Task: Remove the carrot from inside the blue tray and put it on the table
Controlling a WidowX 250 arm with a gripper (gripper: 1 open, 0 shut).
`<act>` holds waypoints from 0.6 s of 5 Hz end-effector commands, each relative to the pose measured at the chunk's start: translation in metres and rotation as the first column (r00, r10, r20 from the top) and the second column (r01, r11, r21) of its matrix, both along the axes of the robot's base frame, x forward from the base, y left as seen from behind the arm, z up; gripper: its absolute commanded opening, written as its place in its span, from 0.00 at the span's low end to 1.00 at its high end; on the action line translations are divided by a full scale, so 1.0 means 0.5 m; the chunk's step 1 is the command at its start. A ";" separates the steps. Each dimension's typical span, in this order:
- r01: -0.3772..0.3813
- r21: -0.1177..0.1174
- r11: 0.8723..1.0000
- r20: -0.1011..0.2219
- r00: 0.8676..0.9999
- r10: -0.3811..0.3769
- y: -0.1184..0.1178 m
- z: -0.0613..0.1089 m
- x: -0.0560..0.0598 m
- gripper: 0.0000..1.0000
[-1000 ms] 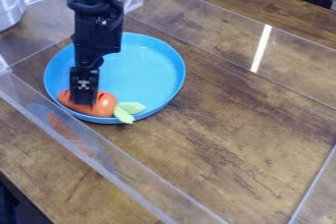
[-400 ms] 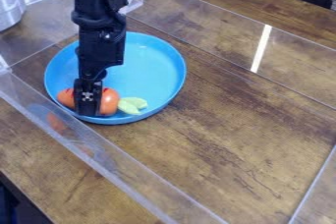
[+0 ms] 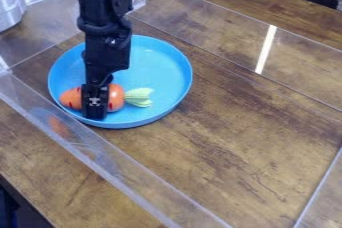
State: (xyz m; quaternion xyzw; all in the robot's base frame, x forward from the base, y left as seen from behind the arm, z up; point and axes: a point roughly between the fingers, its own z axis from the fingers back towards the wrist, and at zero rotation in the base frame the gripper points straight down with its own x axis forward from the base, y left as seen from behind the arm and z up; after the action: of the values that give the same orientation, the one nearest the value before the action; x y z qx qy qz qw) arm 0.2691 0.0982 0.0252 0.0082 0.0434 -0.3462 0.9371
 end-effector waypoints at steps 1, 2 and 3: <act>-0.033 0.003 0.999 0.034 0.999 0.033 0.023 0.009 0.008 1.00; -0.042 0.000 0.999 0.037 0.998 0.042 0.032 0.005 0.008 1.00; -0.045 0.001 0.999 0.038 0.998 0.045 0.032 0.005 0.009 0.00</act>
State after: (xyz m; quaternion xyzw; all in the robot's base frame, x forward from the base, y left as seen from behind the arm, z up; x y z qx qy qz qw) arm 0.2738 0.1080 0.0246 0.0099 0.0302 -0.3334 0.9422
